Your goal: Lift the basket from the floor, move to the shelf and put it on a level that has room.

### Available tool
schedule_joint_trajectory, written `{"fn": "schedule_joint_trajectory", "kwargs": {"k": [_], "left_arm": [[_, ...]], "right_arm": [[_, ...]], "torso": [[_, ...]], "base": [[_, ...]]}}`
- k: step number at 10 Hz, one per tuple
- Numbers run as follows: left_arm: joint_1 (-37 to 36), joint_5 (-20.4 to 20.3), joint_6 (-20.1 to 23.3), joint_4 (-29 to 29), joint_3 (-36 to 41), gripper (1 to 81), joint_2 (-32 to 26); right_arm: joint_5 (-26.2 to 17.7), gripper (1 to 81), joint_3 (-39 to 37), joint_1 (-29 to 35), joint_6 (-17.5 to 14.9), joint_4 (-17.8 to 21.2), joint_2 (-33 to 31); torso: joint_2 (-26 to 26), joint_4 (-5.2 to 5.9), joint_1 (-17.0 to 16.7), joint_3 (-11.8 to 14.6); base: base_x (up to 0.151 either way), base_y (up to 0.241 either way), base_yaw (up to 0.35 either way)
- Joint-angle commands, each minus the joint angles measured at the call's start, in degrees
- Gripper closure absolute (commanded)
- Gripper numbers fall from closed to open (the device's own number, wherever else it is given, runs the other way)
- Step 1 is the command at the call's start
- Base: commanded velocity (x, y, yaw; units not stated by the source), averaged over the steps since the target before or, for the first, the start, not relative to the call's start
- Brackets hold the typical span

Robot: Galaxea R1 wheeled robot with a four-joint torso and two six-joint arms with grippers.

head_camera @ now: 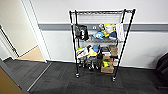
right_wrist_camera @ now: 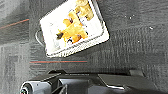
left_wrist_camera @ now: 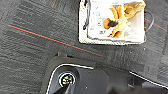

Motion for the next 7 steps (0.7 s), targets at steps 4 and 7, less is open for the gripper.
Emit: {"fn": "schedule_joint_trajectory", "kwargs": {"k": [4,7], "left_arm": [[-7.2,5.2,0.1,-0.6,-0.7,1.0,-0.8],[-9.3,6.8,-0.8,-0.6,-0.6,1.0,-0.8]], "right_arm": [[-4.4,1.0,0.1,7.1,0.0,1.3,-0.8],[-5.5,1.0,0.0,8.9,0.1,1.9,-0.9]], "torso": [[-11.4,0.0,7.3,-10.6],[-17.3,0.0,11.1,-14.7]], "base": [[0.0,0.0,0.0],[0.0,0.0,0.0]]}}
